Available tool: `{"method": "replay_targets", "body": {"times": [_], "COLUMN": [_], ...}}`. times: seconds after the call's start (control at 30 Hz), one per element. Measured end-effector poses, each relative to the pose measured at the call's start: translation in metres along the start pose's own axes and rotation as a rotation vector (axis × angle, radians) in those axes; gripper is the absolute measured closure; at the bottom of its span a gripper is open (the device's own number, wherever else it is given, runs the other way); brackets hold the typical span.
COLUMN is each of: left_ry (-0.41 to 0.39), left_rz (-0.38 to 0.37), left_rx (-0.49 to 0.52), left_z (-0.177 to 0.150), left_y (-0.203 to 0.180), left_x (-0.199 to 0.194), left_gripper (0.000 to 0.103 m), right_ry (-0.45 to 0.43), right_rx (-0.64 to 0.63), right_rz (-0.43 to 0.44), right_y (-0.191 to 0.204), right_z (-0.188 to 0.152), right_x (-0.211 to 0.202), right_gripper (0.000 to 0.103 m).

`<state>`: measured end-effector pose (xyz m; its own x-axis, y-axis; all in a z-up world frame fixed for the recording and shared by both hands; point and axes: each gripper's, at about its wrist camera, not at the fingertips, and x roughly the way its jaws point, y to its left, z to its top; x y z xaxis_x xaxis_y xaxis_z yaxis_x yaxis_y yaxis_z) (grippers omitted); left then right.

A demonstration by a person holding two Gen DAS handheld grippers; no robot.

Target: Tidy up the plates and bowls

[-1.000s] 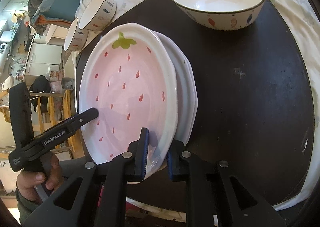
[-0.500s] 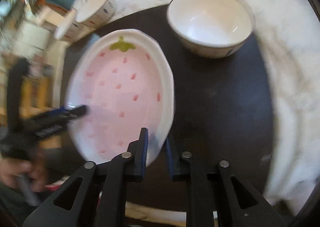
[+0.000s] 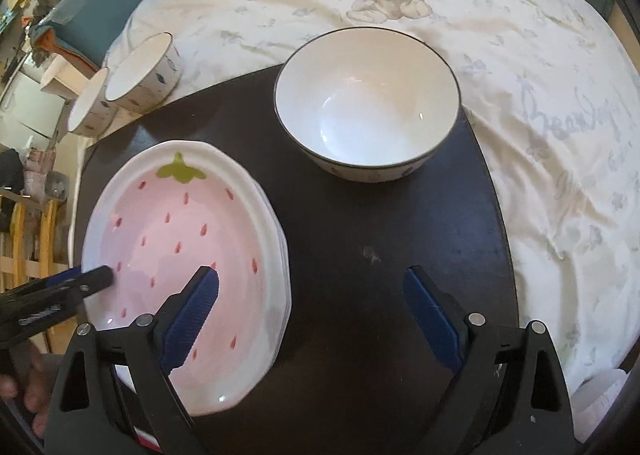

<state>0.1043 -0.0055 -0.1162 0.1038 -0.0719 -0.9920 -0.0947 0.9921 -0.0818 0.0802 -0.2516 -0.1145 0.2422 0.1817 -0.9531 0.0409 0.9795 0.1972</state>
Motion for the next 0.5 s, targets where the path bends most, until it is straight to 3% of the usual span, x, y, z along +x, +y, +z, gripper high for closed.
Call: {"method": "replay_targets", "body": {"times": [0.2,0.27,0.37,0.5], "left_ry": [-0.001,0.008,0.006,-0.016], "left_rz": [0.042,0.015,0.007,-0.001], "left_rx": [0.03,0.023,0.025,0.013], "left_z": [-0.002,-0.002,-0.003,-0.002], "left_y": [-0.004,-0.004,-0.002,0.0], "left_x": [0.005,0.006,0.005,0.0], "left_gripper": [0.048,0.048,0.048,0.048], "right_ry": [0.055,0.078,0.076,0.085], "right_rx": [-0.077,-0.105,-0.134,-0.087], "right_rz": [0.029,0.111,0.076,0.1], "right_y": [0.024,0.038,0.049,0.042], "right_z": [0.0,-0.003,-0.005,-0.003], "right_x": [0.013,0.015,0.018,0.021], "right_gripper": [0.008,0.014,0.011,0.013]}}
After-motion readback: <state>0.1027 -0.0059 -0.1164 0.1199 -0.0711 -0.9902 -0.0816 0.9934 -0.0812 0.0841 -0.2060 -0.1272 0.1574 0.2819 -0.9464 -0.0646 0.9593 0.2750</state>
